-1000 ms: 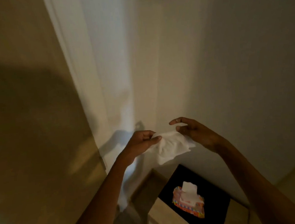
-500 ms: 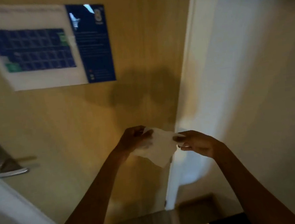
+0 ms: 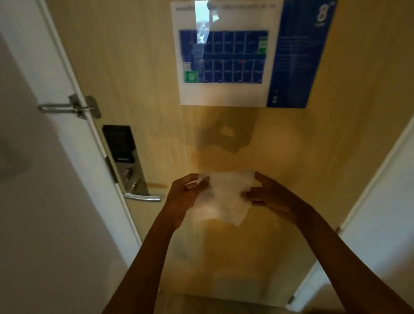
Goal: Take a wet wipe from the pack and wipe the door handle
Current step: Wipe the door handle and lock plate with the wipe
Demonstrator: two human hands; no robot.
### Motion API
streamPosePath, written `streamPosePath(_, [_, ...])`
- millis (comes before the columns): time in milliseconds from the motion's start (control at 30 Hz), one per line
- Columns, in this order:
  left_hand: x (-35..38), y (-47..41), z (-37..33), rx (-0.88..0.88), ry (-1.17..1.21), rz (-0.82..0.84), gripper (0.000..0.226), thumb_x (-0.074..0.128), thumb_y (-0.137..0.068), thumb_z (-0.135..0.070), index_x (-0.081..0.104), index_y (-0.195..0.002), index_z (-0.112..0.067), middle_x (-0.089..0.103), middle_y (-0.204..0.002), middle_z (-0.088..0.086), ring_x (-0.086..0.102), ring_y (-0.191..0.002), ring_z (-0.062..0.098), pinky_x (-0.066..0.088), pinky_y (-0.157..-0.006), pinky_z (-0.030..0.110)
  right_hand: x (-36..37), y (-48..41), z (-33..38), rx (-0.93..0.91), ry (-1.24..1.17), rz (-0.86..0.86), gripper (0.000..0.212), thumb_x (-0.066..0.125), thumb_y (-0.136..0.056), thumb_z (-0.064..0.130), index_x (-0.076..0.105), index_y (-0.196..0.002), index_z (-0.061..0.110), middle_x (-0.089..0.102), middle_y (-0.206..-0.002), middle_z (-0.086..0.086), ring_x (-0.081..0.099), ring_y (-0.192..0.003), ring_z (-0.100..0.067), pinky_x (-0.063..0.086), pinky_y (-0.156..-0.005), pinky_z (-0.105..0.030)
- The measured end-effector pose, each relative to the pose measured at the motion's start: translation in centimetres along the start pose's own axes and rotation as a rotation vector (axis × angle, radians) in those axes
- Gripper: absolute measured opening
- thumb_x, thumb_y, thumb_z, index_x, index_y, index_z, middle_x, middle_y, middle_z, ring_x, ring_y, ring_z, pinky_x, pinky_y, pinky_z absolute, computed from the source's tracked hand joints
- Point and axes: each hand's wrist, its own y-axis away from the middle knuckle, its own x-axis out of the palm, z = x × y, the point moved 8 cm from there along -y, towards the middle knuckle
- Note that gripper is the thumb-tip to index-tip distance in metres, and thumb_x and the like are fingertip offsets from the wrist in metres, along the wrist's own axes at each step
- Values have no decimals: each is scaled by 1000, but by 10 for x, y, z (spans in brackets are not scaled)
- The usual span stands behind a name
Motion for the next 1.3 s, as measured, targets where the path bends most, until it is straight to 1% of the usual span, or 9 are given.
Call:
streamPosePath(233, [-102, -14, 6, -21, -33, -61, 54, 85, -69, -13, 58, -116, -15, 71, -99, 10, 72, -85, 20, 60, -60, 25, 65, -37, 4, -43, 111, -248, 64, 80, -74, 13, 45, -124, 28, 68, -88, -8, 66, -82, -19, 54, -74, -29])
streamPosePath(367, [-138, -22, 8, -14, -243, 53, 70, 92, -58, -23, 58, -119, -27, 63, -113, 1, 64, -101, 17, 59, -71, 26, 104, -49, 9, -102, 230, -187, 33, 74, -80, 13, 66, -108, 30, 72, -93, -6, 69, -88, -17, 55, -74, -25])
streamPosePath(500, [-150, -27, 5, 111, -470, 191, 41, 91, -57, -24, 74, -93, -34, 62, -120, 3, 63, -108, 22, 57, -91, 40, 133, -64, 3, -107, 316, -129, 25, 78, -76, 16, 71, -97, 28, 69, -102, 7, 65, -92, -5, 53, -76, -17])
streamPosePath(567, [-153, -24, 9, 142, -617, 193, 31, 85, -69, -12, 75, -96, -22, 68, -113, 1, 64, -102, 14, 56, -87, 25, 142, -73, -3, -132, 435, -113, 26, 79, -75, 18, 73, -100, 23, 69, -102, 3, 65, -94, -13, 55, -83, -27])
streamPosePath(633, [-159, -20, 11, 154, -705, 168, 23, 82, -73, -12, 76, -96, -13, 70, -99, -3, 64, -87, 2, 54, -75, 13, 152, -79, -4, -182, 554, -115, 21, 75, -79, 19, 74, -99, 16, 71, -98, -3, 66, -90, -17, 54, -80, -24])
streamPosePath(767, [-181, -20, 22, 92, -695, 126, 4, 77, -80, -19, 74, -82, -17, 69, -79, -4, 68, -67, 6, 59, -58, 22, 161, -87, -8, -240, 741, -172, 20, 67, -86, 29, 73, -99, 14, 65, -95, 1, 57, -81, -10, 36, -66, -5])
streamPosePath(933, [-203, -22, 28, 80, -659, 71, 11, 75, -82, -26, 75, -87, -15, 69, -93, -2, 66, -80, 12, 51, -60, 14, 167, -100, -23, -194, 650, -178, 20, 66, -87, 30, 63, -101, 16, 57, -107, 2, 56, -94, -13, 43, -74, -15])
streamPosePath(1067, [-216, -24, 37, 68, -595, 93, 4, 74, -84, -21, 74, -87, -23, 69, -79, -11, 68, -74, 11, 53, -61, 13, 179, -114, -29, -165, 623, -133, 12, 62, -90, 33, 66, -95, 23, 66, -98, 2, 63, -89, -19, 53, -73, -30])
streamPosePath(1300, [-252, -40, 64, -56, -369, 4, 17, 78, -78, -16, 76, -93, -8, 72, -79, 0, 71, -63, 10, 56, -55, 19, 193, -136, -13, -274, 606, -338, 3, 74, -81, 24, 72, -80, 25, 67, -79, 10, 61, -71, 5, 44, -61, -6])
